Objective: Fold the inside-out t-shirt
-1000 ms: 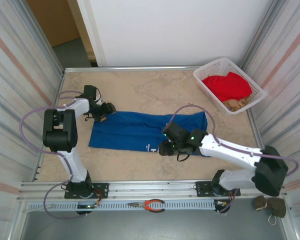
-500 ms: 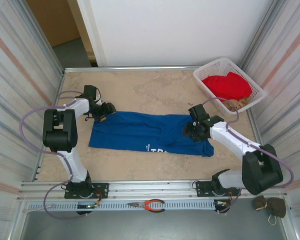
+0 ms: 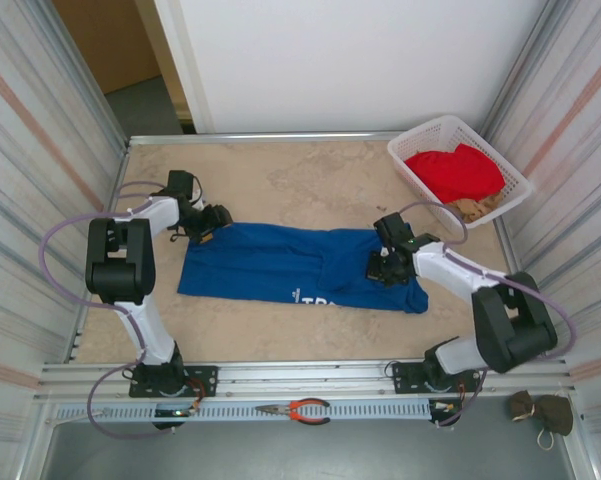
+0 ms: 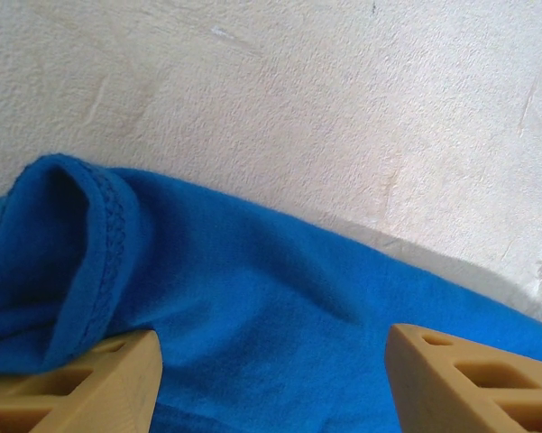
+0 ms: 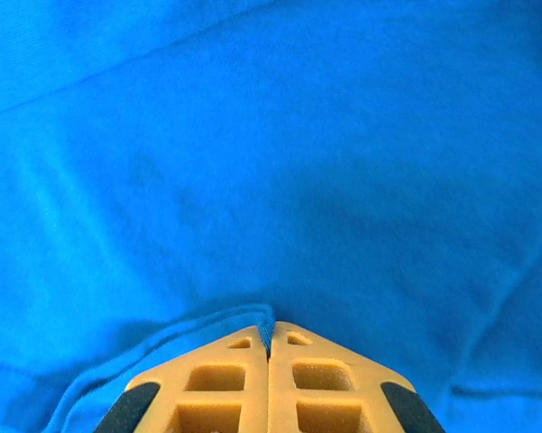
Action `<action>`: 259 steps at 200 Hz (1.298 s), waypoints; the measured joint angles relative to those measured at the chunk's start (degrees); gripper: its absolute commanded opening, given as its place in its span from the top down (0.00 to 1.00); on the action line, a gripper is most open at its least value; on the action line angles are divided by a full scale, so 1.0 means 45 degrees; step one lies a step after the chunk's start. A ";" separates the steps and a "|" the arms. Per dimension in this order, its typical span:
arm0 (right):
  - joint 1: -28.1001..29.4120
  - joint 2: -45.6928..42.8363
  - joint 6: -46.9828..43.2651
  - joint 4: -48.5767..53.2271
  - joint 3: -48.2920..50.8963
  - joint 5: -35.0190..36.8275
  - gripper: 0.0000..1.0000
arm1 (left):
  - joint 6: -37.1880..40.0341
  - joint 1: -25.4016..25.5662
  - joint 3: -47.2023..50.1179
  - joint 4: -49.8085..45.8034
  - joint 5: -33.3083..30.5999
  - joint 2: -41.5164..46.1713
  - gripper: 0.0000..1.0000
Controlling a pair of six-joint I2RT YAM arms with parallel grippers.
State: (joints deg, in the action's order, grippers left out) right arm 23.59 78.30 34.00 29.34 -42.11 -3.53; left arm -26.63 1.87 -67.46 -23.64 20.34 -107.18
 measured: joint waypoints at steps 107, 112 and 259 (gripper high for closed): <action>0.1860 -0.9102 0.3764 0.3585 0.2045 0.0835 0.54 | -0.0039 -0.0092 -0.0063 0.0117 0.0583 0.0209 0.32; 0.1671 -0.9136 0.3779 0.3672 0.1943 0.0860 0.54 | -0.0019 -0.0136 -0.0131 0.0010 0.0578 0.0321 0.32; 0.0675 0.0248 0.2351 -0.1127 -0.0107 -0.0889 0.68 | 0.4673 0.1496 -0.2982 -0.2846 -0.6096 -0.0797 0.55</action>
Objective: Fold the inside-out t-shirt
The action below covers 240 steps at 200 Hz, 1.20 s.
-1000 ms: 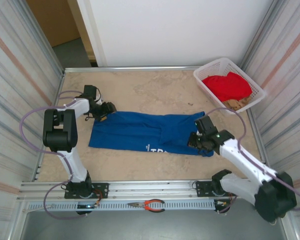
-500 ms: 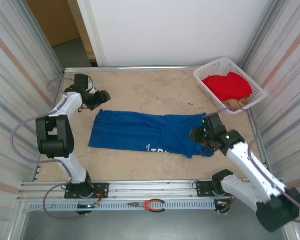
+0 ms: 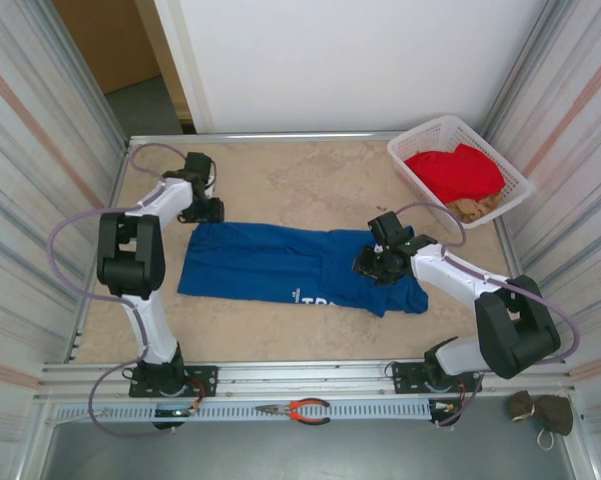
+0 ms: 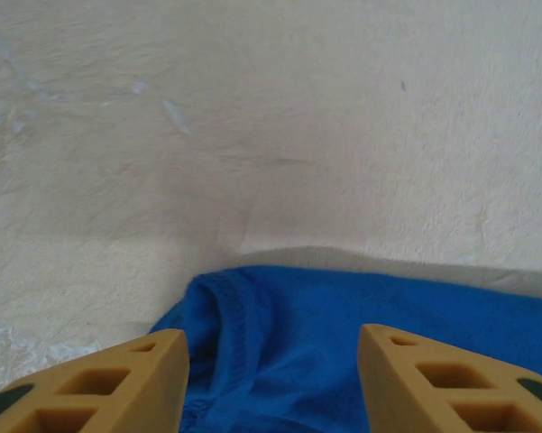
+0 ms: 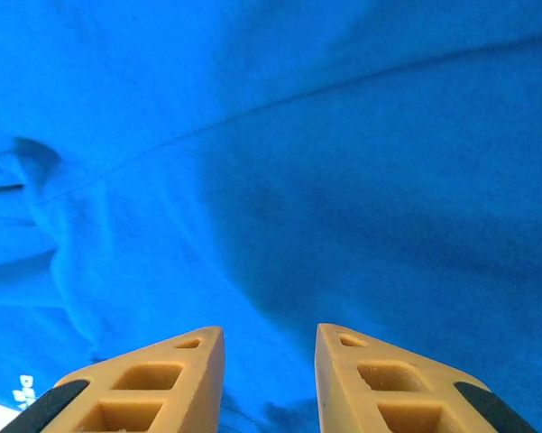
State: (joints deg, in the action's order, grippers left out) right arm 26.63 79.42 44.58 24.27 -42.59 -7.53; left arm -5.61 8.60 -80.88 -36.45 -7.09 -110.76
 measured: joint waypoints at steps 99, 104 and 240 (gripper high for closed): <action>-0.0418 0.0733 0.0325 -0.0311 0.0447 0.0233 0.66 | 0.1069 0.1355 0.1098 0.0301 -0.3070 0.0087 0.78; -0.0447 0.0753 0.0325 -0.0311 0.0447 0.0267 0.66 | 0.1112 0.1355 0.1098 0.0301 -0.3128 0.0087 0.78; -0.0918 0.0767 0.0330 -0.0335 0.0544 0.0369 0.67 | 0.2016 0.1326 0.0661 0.0262 -0.4245 -0.1064 1.00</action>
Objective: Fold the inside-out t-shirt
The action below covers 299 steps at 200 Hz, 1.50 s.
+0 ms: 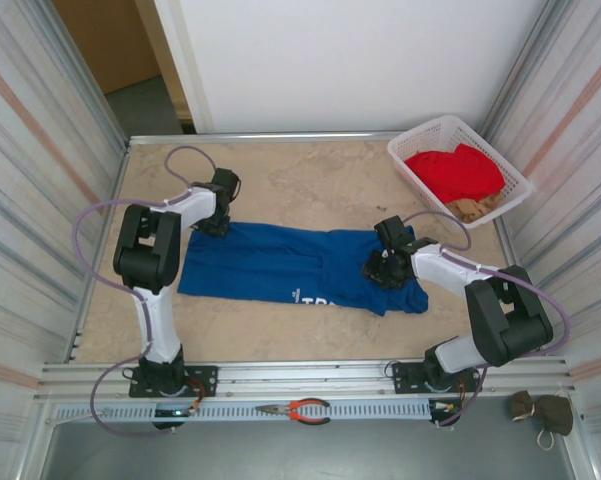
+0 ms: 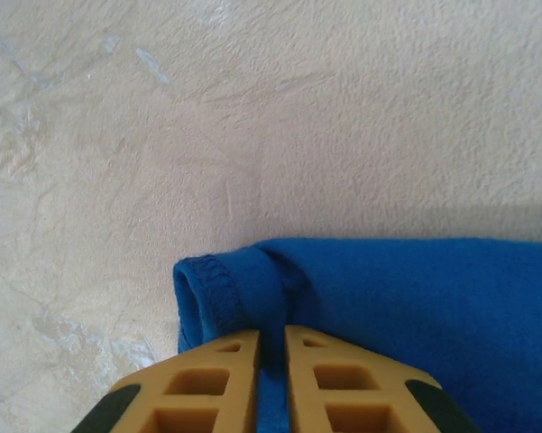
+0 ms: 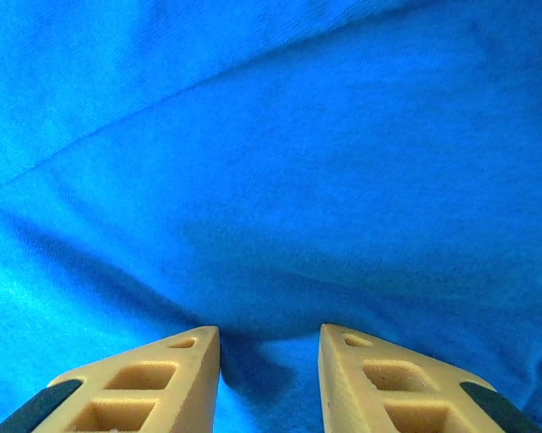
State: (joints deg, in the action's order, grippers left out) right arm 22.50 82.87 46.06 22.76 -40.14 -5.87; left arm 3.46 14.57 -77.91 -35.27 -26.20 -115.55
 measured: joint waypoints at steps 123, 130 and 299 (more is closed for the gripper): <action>-0.1200 0.0821 0.1064 -0.0359 -0.0316 -0.0806 0.74 | -0.2895 -0.4235 -0.0165 0.0189 0.7286 0.1447 1.00; -0.1200 0.0845 0.1103 -0.0403 -0.0335 -0.0806 0.74 | -0.3240 -0.4585 -0.0029 0.0471 0.8024 0.1511 1.00; -0.1273 0.0767 0.1438 -0.0505 -0.0282 -0.0889 0.73 | -0.3376 -0.3317 -0.1661 -0.0758 0.6431 0.1132 0.49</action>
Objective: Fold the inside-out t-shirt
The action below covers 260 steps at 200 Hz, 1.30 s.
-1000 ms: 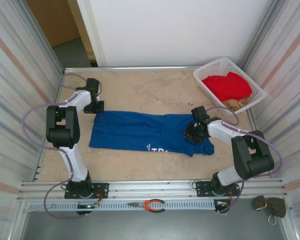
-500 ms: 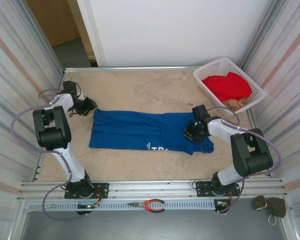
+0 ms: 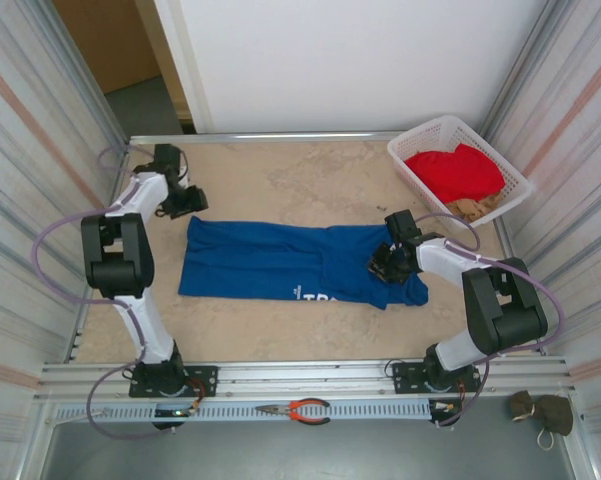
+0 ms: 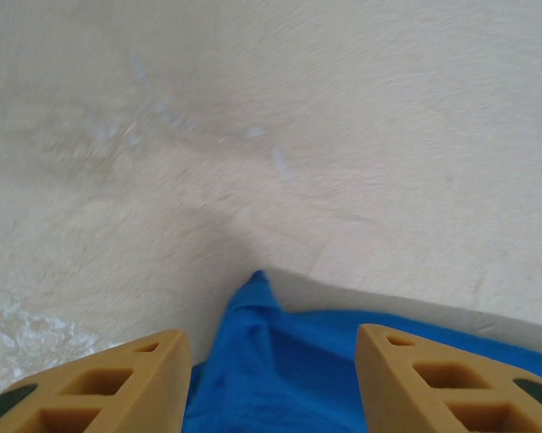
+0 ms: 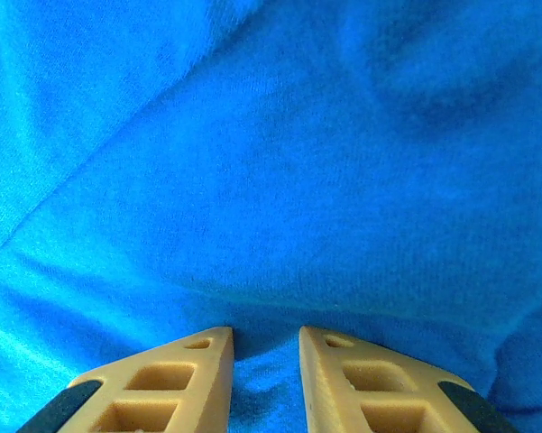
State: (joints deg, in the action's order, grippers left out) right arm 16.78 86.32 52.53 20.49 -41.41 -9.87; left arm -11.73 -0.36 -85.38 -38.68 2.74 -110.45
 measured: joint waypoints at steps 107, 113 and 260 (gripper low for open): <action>0.0005 -0.0029 0.0000 0.0005 0.0015 0.0039 0.73 | 0.2438 0.1025 -0.1457 -0.1501 -0.3449 -0.2050 0.51; 0.0005 -0.0029 0.0005 0.0005 0.0015 0.0039 0.73 | 0.2492 0.1044 -0.1564 -0.1520 -0.3502 -0.2113 0.52; -0.0272 -0.0413 0.1506 0.0107 0.0345 0.0520 0.77 | 0.1472 0.0607 -0.1239 -0.1088 -0.1171 -0.1802 1.00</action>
State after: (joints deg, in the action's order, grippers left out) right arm 15.55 84.47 59.31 20.97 -39.86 -7.53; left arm -5.10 2.37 -90.96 -43.57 -2.52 -118.56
